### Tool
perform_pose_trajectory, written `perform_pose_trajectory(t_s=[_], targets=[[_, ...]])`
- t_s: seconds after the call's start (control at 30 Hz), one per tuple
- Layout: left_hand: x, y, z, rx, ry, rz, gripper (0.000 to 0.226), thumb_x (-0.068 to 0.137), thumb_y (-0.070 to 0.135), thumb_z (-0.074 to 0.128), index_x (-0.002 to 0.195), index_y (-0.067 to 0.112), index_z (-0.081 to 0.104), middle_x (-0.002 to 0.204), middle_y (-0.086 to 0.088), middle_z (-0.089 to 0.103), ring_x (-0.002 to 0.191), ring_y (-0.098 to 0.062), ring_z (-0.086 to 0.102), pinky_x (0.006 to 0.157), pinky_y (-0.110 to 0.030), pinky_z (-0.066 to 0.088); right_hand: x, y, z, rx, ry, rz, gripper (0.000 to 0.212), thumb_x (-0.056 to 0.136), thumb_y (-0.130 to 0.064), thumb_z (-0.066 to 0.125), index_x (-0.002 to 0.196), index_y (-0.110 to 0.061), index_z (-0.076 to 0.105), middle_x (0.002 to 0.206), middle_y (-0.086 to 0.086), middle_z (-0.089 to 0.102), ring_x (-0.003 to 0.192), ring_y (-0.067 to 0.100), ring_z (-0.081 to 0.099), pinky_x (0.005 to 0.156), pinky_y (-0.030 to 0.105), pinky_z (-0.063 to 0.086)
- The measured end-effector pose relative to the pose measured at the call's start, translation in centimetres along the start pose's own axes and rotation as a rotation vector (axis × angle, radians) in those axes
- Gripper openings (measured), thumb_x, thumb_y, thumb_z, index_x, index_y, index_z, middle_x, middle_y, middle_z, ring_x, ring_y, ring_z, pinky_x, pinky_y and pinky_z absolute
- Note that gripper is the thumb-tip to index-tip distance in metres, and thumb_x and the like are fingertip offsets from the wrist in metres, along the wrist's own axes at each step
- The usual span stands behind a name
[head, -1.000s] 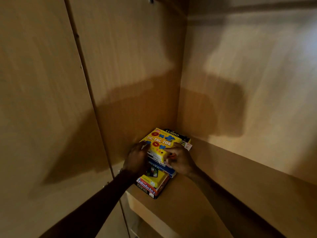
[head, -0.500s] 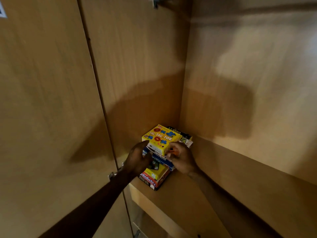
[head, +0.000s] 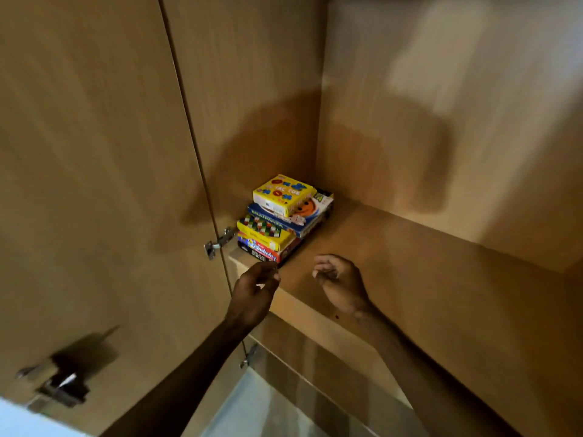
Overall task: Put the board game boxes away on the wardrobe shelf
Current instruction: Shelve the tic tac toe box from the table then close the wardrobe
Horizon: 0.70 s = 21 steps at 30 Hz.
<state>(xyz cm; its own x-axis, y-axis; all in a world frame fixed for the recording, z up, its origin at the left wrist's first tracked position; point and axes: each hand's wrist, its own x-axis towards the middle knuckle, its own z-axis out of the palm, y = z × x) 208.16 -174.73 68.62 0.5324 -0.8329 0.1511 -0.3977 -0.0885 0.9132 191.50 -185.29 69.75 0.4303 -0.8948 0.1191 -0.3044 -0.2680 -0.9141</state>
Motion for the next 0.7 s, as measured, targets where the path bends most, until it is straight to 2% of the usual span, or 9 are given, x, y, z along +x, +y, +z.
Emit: perform_pose_trajectory(t_s=[0.07, 0.2, 0.27, 0.37, 0.5, 0.53, 0.6, 0.67, 0.7], targets=[[-3.2, -0.3, -0.6, 0.008, -0.036, 0.011, 0.028, 0.095, 0.019, 0.061, 0.123, 0.017, 0.063, 0.106, 0.007, 0.068, 0.095, 0.005, 0.060, 0.069, -0.001, 0.043, -3.3, -0.1, 0.3, -0.009, 0.011, 0.020, 0.026, 0.084, -0.007, 0.068, 0.109, -0.014, 0.068, 0.093, -0.002, 0.070, 0.087, 0.006, 0.066, 0.076, 0.014, 0.049], [-8.8, -1.2, -2.7, -0.028, -0.089, 0.014, 0.028, 0.095, 0.024, 0.060, 0.123, 0.024, 0.063, 0.111, 0.006, 0.067, 0.103, -0.003, 0.060, 0.074, -0.006, 0.042, -9.5, -0.5, 1.0, -0.053, 0.045, 0.026, 0.026, 0.084, -0.010, 0.068, 0.109, -0.015, 0.068, 0.093, 0.000, 0.071, 0.084, 0.005, 0.065, 0.072, 0.007, 0.047], [-12.0, -1.2, -4.3, -0.069, -0.106, 0.020, 0.027, 0.095, 0.020, 0.060, 0.122, 0.021, 0.063, 0.109, 0.007, 0.066, 0.101, -0.002, 0.060, 0.074, -0.005, 0.043, -13.2, -1.1, 1.8, -0.058, 0.066, 0.033, 0.024, 0.084, -0.010, 0.068, 0.106, -0.018, 0.069, 0.092, 0.000, 0.071, 0.082, 0.004, 0.065, 0.070, 0.007, 0.047], [-17.4, -1.3, -7.5, -0.126, -0.148, 0.044, 0.025, 0.095, 0.012, 0.059, 0.120, 0.013, 0.063, 0.108, 0.009, 0.067, 0.098, 0.000, 0.061, 0.074, -0.003, 0.045, -19.6, -2.3, 3.5, -0.039, 0.117, 0.027, 0.023, 0.083, -0.008, 0.067, 0.101, -0.022, 0.069, 0.088, -0.002, 0.072, 0.084, 0.007, 0.067, 0.075, 0.015, 0.050], [-23.9, -2.0, -11.2, -0.121, -0.231, 0.063, 0.024, 0.095, 0.016, 0.059, 0.118, 0.018, 0.063, 0.108, 0.011, 0.067, 0.096, 0.004, 0.062, 0.076, -0.003, 0.046, -28.0, -4.5, 4.6, -0.011, 0.200, 0.042, 0.023, 0.083, -0.011, 0.069, 0.103, -0.023, 0.070, 0.083, -0.007, 0.071, 0.079, 0.003, 0.066, 0.075, 0.012, 0.048], [-25.7, -1.9, -11.9, -0.127, -0.255, 0.072, 0.023, 0.095, 0.016, 0.059, 0.118, 0.020, 0.063, 0.108, 0.011, 0.067, 0.097, 0.004, 0.062, 0.078, -0.005, 0.047, -30.5, -5.2, 4.4, 0.001, 0.230, 0.051, 0.023, 0.083, -0.011, 0.069, 0.103, -0.022, 0.069, 0.081, -0.009, 0.071, 0.077, 0.001, 0.065, 0.075, 0.012, 0.048], [-28.2, -1.9, -12.7, -0.140, -0.279, 0.072, 0.023, 0.095, 0.016, 0.060, 0.117, 0.018, 0.064, 0.107, 0.006, 0.069, 0.098, -0.003, 0.064, 0.086, -0.018, 0.052, -33.8, -6.3, 3.6, 0.015, 0.290, 0.049, 0.022, 0.084, -0.010, 0.070, 0.102, -0.022, 0.069, 0.079, -0.010, 0.070, 0.075, 0.001, 0.063, 0.076, 0.015, 0.048], [-31.1, -1.2, -12.8, -0.172, -0.323, 0.064, 0.022, 0.094, 0.013, 0.061, 0.115, 0.016, 0.065, 0.105, -0.001, 0.071, 0.097, -0.012, 0.066, 0.087, -0.029, 0.053, -37.6, -7.1, 2.5, 0.018, 0.348, 0.067, 0.022, 0.084, -0.011, 0.070, 0.102, -0.024, 0.069, 0.080, -0.009, 0.070, 0.076, 0.004, 0.065, 0.077, 0.019, 0.051], [-32.9, -0.6, -12.6, -0.175, -0.345, 0.071, 0.022, 0.094, 0.013, 0.061, 0.114, 0.017, 0.066, 0.104, -0.002, 0.071, 0.095, -0.012, 0.066, 0.085, -0.029, 0.052, -39.6, -7.2, 1.8, 0.011, 0.368, 0.070, 0.022, 0.084, -0.012, 0.071, 0.102, -0.024, 0.069, 0.081, -0.008, 0.071, 0.077, 0.005, 0.065, 0.077, 0.021, 0.052]])
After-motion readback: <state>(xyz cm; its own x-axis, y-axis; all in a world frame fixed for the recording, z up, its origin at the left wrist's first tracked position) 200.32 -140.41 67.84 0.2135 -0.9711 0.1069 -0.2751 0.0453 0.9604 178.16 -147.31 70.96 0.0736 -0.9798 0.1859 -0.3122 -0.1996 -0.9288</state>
